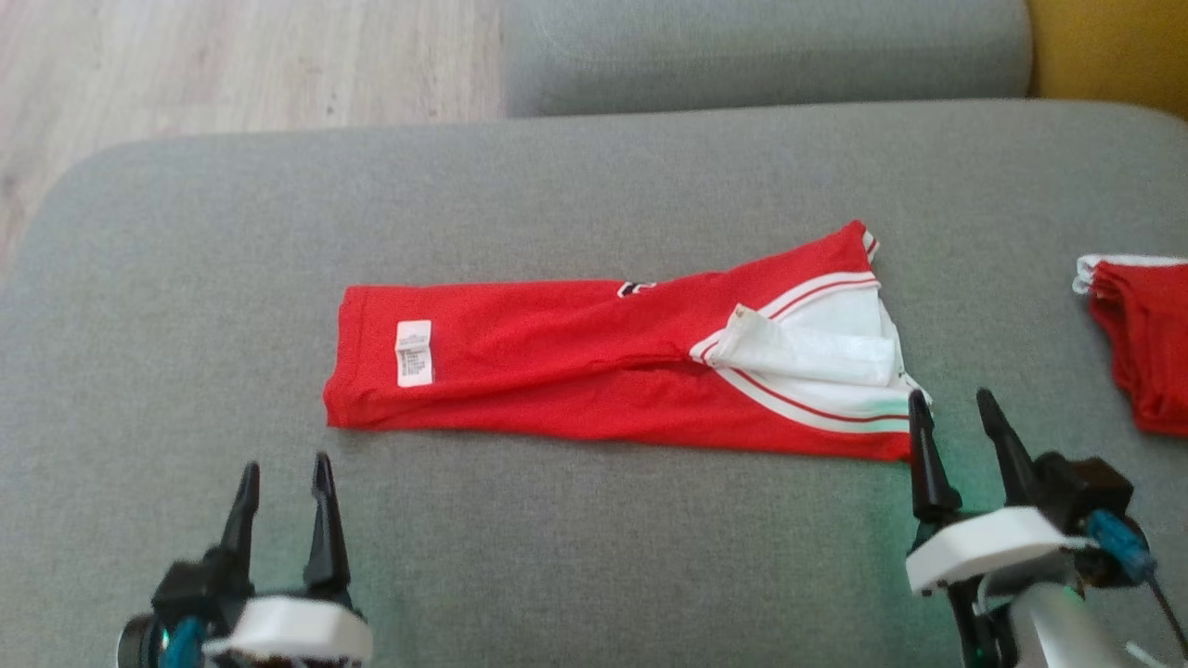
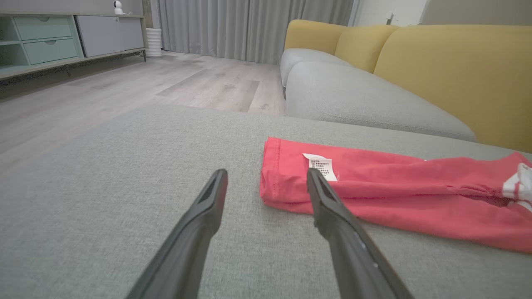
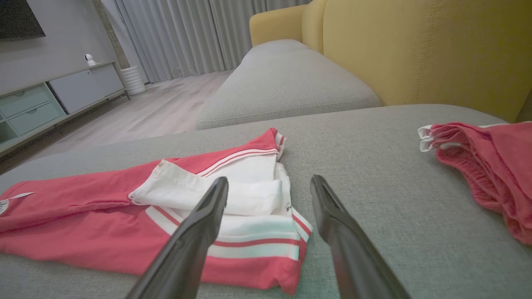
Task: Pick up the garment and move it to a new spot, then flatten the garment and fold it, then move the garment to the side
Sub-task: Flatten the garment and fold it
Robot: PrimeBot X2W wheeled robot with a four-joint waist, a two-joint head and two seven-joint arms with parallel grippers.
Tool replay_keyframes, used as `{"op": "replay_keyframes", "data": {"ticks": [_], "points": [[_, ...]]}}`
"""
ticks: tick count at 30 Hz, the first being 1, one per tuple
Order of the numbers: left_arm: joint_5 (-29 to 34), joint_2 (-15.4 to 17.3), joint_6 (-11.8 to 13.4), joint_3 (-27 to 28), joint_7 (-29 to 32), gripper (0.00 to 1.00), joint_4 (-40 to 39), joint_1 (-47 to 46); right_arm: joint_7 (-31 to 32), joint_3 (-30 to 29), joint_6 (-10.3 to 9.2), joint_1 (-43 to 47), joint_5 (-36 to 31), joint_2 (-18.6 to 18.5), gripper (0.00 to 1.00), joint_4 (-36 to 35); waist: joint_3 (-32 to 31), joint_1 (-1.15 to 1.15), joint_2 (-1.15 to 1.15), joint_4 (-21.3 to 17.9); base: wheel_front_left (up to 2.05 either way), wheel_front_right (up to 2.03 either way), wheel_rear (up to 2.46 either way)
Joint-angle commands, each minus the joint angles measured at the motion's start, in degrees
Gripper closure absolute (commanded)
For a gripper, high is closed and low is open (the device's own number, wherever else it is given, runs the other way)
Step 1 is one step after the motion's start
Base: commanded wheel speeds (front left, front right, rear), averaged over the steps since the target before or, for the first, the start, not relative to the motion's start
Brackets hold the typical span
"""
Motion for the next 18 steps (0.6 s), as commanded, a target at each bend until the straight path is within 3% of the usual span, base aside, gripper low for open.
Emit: {"op": "replay_keyframes", "data": {"ticks": [1, 11, 18], "points": [[0.4, 0.2, -0.5, 2.1, -0.3, 0.00, -2.6, -1.0, -0.4, 1.1, -0.04, -1.0, -0.7, 0.5, 0.00, -1.6, -0.9, 0.01, 0.00, 0.3, 0.00, 0.00, 0.00], [-1.4, 0.1, -0.6, -1.5, -0.3, 0.00, -4.3, 1.8, -0.4, 1.1, -0.04, -0.9, -0.9, 0.7, 0.00, -0.5, -0.6, 0.01, 0.00, 0.5, 0.00, 0.00, 0.00], [-2.6, 0.0, -0.5, -4.3, -0.3, 0.00, -4.0, -0.8, -0.4, -0.3, -0.04, -8.6, -3.0, 0.7, 0.00, 7.1, 4.3, 0.01, 0.00, 2.1, 0.00, 0.00, 0.00]]}}
